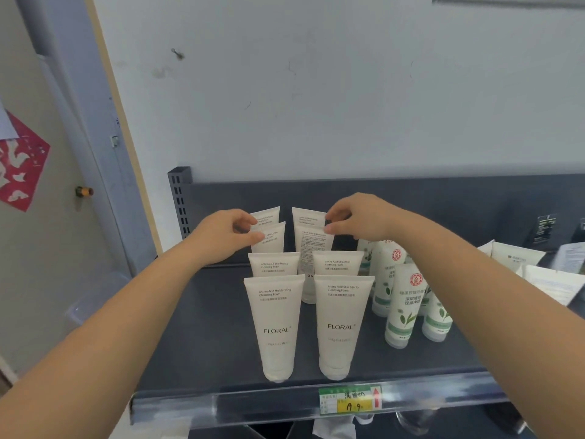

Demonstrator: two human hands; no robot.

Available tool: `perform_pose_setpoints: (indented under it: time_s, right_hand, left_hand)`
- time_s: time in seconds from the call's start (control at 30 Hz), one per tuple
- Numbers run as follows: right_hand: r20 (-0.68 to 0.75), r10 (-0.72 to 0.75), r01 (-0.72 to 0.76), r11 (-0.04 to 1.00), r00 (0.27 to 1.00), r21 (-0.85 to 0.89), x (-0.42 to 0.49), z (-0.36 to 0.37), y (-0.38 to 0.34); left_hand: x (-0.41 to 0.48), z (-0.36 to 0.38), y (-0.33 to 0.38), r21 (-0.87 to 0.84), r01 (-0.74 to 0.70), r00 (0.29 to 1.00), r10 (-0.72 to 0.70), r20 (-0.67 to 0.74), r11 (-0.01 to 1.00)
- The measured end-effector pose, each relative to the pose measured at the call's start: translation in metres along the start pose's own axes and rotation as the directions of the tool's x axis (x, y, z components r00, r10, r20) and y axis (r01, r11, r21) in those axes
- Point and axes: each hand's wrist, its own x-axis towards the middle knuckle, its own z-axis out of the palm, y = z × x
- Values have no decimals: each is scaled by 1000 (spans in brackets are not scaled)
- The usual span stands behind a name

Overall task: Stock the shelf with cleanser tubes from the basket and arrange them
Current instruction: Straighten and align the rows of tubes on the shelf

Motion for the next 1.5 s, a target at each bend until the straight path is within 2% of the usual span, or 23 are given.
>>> perform_pose_setpoints:
  time_s: [0.07, 0.17, 0.27, 0.43, 0.7, 1.3, 1.4, 1.5]
  right_hand:
    - [92, 13, -3, 994, 996, -110, 11, 9, -5]
    - [134, 8, 22, 976, 991, -219, 21, 20, -14]
    - [94, 3, 17, 978, 996, -210, 20, 20, -17]
    - [120, 40, -20, 988, 992, -156, 15, 11, -4]
    - [123, 30, -18, 995, 992, -97, 2, 7, 7]
    - [123, 13, 2, 993, 992, -119, 1, 8, 14]
    - [153, 18, 0, 993, 988, -119, 2, 6, 13]
    - [265, 17, 9, 995, 964, -97, 3, -2, 10]
  left_hand:
    - [8, 4, -4, 22, 27, 993, -29, 111, 999]
    - [12, 11, -3, -63, 41, 985, -29, 172, 997]
    - [12, 12, 3, -128, 28, 981, -3, 195, 991]
    - [9, 13, 12, -189, -3, 959, 56, 277, 982]
    - [10, 7, 17, -198, -5, 930, 78, 359, 980]
    - [9, 8, 7, -278, 18, 913, 97, 395, 961]
    - [10, 9, 6, -279, 20, 914, 95, 393, 960]
    - [13, 6, 4, -228, 18, 898, 84, 431, 973]
